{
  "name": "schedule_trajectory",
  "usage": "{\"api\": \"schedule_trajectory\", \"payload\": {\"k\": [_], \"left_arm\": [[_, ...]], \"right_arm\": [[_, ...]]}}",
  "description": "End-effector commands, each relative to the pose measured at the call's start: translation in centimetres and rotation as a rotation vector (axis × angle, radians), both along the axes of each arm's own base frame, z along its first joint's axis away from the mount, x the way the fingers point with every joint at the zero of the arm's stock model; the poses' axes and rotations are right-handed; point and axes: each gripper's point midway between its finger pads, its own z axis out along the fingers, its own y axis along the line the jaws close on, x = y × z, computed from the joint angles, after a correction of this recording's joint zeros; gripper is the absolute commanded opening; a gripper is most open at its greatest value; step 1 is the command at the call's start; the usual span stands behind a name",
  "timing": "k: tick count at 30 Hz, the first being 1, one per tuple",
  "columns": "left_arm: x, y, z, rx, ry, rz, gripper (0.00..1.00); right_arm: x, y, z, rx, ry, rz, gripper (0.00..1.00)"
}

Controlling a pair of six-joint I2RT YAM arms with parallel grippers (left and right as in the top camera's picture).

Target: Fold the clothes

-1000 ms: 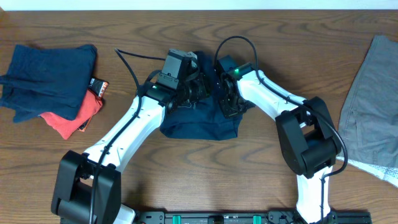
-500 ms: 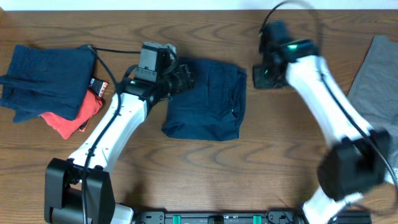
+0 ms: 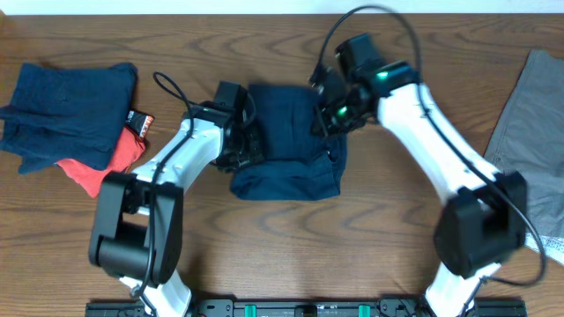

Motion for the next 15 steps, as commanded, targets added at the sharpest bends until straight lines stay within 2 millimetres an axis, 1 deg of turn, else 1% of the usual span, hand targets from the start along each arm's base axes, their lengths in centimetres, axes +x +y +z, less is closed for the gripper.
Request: {"api": "schedule_trajectory", "payload": {"k": [1, 2, 4, 5, 7, 9, 10, 12, 13, 15], "left_arm": [[-2.0, -0.1, -1.7, 0.034, 0.103, -0.032, 0.49], [-3.2, -0.2, -2.0, 0.043, 0.151, -0.041, 0.47], [-4.9, -0.7, -2.0, 0.030, 0.220, -0.055, 0.45], [-5.8, -1.0, -1.8, 0.017, 0.257, -0.063, 0.44], [-7.5, -1.9, -1.2, -0.021, 0.321, -0.077, 0.43], [-9.4, -3.2, -0.1, -0.084, 0.400, -0.085, 0.43], [-10.1, -3.6, 0.5, -0.106, 0.429, -0.082, 0.43], [-10.9, -4.4, 1.8, -0.149, 0.451, -0.091, 0.43], [-11.1, -4.6, 2.4, -0.155, 0.440, -0.097, 0.43], [-10.8, -4.7, 3.7, -0.167, 0.388, -0.108, 0.43]], "right_arm": [[-2.1, 0.7, -3.8, -0.017, 0.114, 0.048, 0.01], [-2.7, 0.6, -5.0, -0.032, 0.145, 0.052, 0.01], [-3.5, 0.0, -6.9, -0.070, 0.191, 0.050, 0.01], [-4.0, -0.8, -8.2, -0.109, 0.214, 0.043, 0.01], [-4.7, -2.3, -9.9, -0.191, 0.234, 0.023, 0.01], [-4.9, -4.9, -11.4, -0.305, 0.234, -0.025, 0.01], [-4.7, -6.1, -11.9, -0.355, 0.229, -0.052, 0.01], [-3.7, -8.6, -12.4, -0.458, 0.199, -0.125, 0.01], [-2.9, -10.1, -12.6, -0.514, 0.173, -0.171, 0.01], [-1.1, -12.5, -12.4, -0.582, 0.115, -0.261, 0.01]]}}
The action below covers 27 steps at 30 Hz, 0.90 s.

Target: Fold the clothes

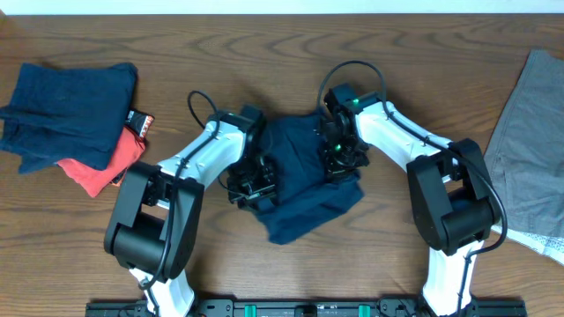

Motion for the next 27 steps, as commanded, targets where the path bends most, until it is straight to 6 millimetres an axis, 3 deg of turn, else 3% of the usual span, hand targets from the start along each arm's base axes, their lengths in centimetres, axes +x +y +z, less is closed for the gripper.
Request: {"api": "schedule_trajectory", "payload": {"k": [1, 4, 6, 8, 11, 15, 20, 27], "left_arm": [[0.6, -1.1, 3.1, -0.091, -0.089, 0.006, 0.43], [3.5, -0.2, 4.5, -0.054, -0.288, -0.002, 0.47], [6.6, 0.9, 5.4, 0.011, -0.473, -0.015, 0.63], [10.4, 1.9, 6.7, 0.086, -0.685, -0.033, 0.66], [13.8, 1.4, 7.9, 0.081, -0.856, -0.082, 0.66], [16.3, 0.4, 7.3, 0.059, -0.925, -0.077, 0.66], [16.2, -1.5, 4.0, -0.030, -0.844, -0.099, 0.66], [14.2, -2.5, -0.6, -0.084, -0.679, -0.121, 0.66]], "right_arm": [[4.0, -7.0, -0.5, -0.268, -0.146, -0.151, 0.01], [7.0, -7.7, 1.2, -0.223, -0.209, -0.209, 0.04], [8.7, -6.9, 3.5, -0.153, -0.229, -0.229, 0.06], [9.8, -5.6, 6.6, -0.075, -0.241, -0.228, 0.07], [10.0, -3.9, 10.2, 0.006, -0.244, -0.207, 0.08], [8.0, -2.0, 13.5, 0.056, -0.212, -0.137, 0.08], [4.0, -2.2, 13.0, 0.002, -0.076, -0.112, 0.09], [0.3, -3.5, 8.6, -0.061, 0.076, -0.130, 0.08]]}}
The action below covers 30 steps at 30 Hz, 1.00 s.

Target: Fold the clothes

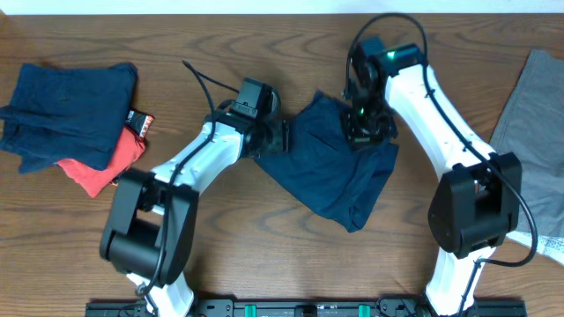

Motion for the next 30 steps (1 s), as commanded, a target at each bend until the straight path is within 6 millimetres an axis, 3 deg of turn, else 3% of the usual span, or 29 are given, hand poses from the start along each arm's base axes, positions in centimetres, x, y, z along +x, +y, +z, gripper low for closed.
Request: {"api": "schedule_trajectory", "payload": {"k": [1, 5, 10, 13, 16, 21, 22, 23, 24, 30], "left_arm": [[-1.3, -0.6, -1.3, -0.034, 0.072, -0.042, 0.66], [-3.2, -0.1, -2.4, -0.010, 0.165, -0.045, 0.66], [-7.3, 0.2, -2.8, 0.010, 0.330, -0.064, 0.65], [-9.7, -0.6, -2.3, -0.027, 0.426, -0.091, 0.60], [-10.6, -1.2, -1.5, -0.056, 0.456, -0.106, 0.59], [-8.3, -1.7, 1.1, -0.103, 0.314, -0.110, 0.63], [-7.5, -1.9, 1.7, -0.119, 0.271, -0.112, 0.71], [-6.5, -2.1, 2.4, -0.138, 0.220, -0.113, 0.89], [-5.8, -2.4, 2.9, -0.153, 0.179, -0.116, 0.98], [-2.6, -3.6, 3.5, -0.202, 0.045, -0.127, 0.98]], "right_arm": [[-1.9, -0.6, -2.1, -0.013, 0.061, -0.009, 0.08], [-3.0, -1.4, -5.4, -0.025, 0.083, -0.025, 0.09], [-4.3, -4.7, -9.2, -0.147, 0.091, -0.104, 0.08], [-3.7, -7.5, -10.5, -0.254, 0.041, -0.156, 0.07], [-2.0, -10.0, -10.5, -0.329, -0.027, -0.197, 0.07], [-0.1, -10.3, -10.0, -0.296, -0.080, -0.189, 0.07], [0.0, -10.3, -10.0, -0.296, -0.081, -0.188, 0.07], [-0.1, -10.2, -10.0, -0.296, -0.081, -0.183, 0.07], [-0.1, -10.1, -10.0, -0.296, -0.080, -0.181, 0.07], [-0.3, -9.4, -10.0, -0.283, -0.076, -0.167, 0.07]]}}
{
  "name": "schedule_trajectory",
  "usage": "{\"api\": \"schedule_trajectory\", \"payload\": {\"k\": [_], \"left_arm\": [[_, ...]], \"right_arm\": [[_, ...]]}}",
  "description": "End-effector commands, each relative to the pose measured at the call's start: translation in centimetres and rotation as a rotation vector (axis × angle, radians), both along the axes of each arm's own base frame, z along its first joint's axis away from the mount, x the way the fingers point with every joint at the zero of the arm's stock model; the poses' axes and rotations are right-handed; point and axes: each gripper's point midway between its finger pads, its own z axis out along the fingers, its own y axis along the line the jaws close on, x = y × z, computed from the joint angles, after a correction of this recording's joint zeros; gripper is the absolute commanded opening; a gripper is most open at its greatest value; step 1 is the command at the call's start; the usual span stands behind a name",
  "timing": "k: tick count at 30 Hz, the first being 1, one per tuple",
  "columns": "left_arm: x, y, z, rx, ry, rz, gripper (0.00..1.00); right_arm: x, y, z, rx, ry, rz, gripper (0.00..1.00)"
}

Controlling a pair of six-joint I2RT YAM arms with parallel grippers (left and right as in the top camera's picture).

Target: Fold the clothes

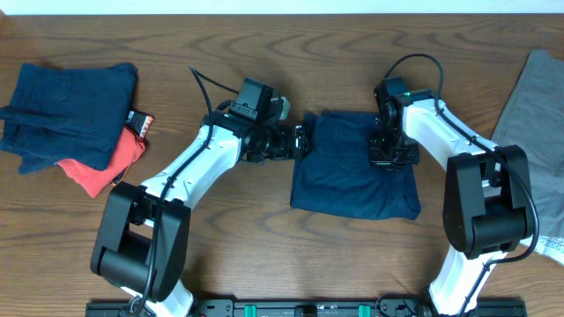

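A navy garment (352, 172) lies flat as a folded rectangle on the wooden table (264, 255), right of centre. My left gripper (301, 143) reaches in from the left and meets the garment's upper left corner, its fingers closed on the cloth edge. My right gripper (392, 151) points down onto the upper right part of the garment. Its fingertips are hidden under its own wrist, so its state does not show.
A pile of clothes sits at the far left: a navy piece (62, 106) on top of a red one (101, 167), with a small tag (138, 120) beside them. A grey garment (529, 132) lies along the right edge.
The navy garment hung skewed between both grippers with a tail drooping to the lower right. Now it lies flat and squared, further right. Both grippers are lower and further right.
The navy garment first lay at the table's centre with both grippers at its upper corners. Then it was bunched and drawn toward the front. Later it was slung diagonally between the grippers. Now it rests flat as a rectangle, right of centre.
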Motion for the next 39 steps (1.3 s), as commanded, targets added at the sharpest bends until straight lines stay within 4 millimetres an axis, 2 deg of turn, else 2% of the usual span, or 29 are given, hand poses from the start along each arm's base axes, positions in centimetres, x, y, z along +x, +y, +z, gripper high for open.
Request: {"api": "schedule_trajectory", "payload": {"k": [1, 5, 9, 13, 16, 19, 20, 22, 25, 27, 28, 29, 31, 33, 36, 39], "left_arm": [[0.6, -0.3, -0.5, -0.013, -0.014, -0.008, 0.98], [1.5, -1.1, -1.5, -0.042, -0.027, -0.017, 0.98], [2.1, -2.8, -2.3, -0.130, -0.030, -0.056, 0.98], [2.9, -3.3, -4.3, -0.150, -0.001, -0.018, 0.98], [2.6, -3.9, -6.2, -0.156, 0.050, 0.005, 0.98], [1.2, -5.8, -7.1, -0.218, 0.105, -0.045, 1.00], [0.6, -6.6, -7.3, -0.238, 0.119, -0.071, 0.95], [-0.2, -7.5, -7.5, -0.241, 0.129, -0.099, 0.78], [-0.6, -8.3, -7.4, -0.242, 0.115, -0.121, 0.54], [-0.3, -8.6, -7.2, -0.251, 0.095, -0.125, 0.28], [-0.2, -8.6, -7.1, -0.255, 0.089, -0.126, 0.09], [0.0, -8.6, -7.0, -0.258, 0.082, -0.124, 0.06], [0.4, -8.2, -6.6, -0.261, 0.072, -0.115, 0.06], [1.3, -7.5, -5.9, -0.267, 0.050, -0.100, 0.06], [2.7, -5.4, -4.1, -0.262, -0.007, -0.085, 0.06], [4.5, -1.6, -2.2, -0.194, -0.070, -0.021, 0.06]], "right_arm": [[0.0, -0.6, -0.6, -0.052, 0.005, 0.020, 0.07], [-0.1, -0.4, -0.7, -0.045, 0.007, 0.021, 0.07], [-0.1, -0.4, -0.6, -0.046, 0.011, 0.021, 0.07], [-0.3, -0.5, -0.6, -0.047, 0.018, 0.022, 0.07], [-0.5, -0.5, -0.6, -0.049, 0.026, 0.022, 0.07], [-0.6, -0.6, -0.6, -0.050, 0.029, 0.022, 0.07], [-0.6, -0.6, -0.6, -0.050, 0.029, 0.022, 0.07], [-0.6, -0.6, -0.6, -0.050, 0.028, 0.021, 0.07], [-0.6, -0.5, -0.6, -0.050, 0.029, 0.022, 0.06], [-0.7, -0.5, -0.6, -0.050, 0.032, 0.022, 0.06], [-0.7, -0.6, -0.6, -0.050, 0.035, 0.022, 0.06], [-0.8, -0.6, -0.4, -0.051, 0.038, 0.022, 0.05], [-0.9, -0.7, 0.2, -0.051, 0.037, 0.021, 0.05], [-0.5, -0.8, 1.8, -0.047, 0.015, 0.014, 0.04], [0.9, -1.2, 5.9, -0.029, -0.080, -0.001, 0.04], [2.4, -1.8, 10.9, -0.005, -0.216, -0.024, 0.07]]}}
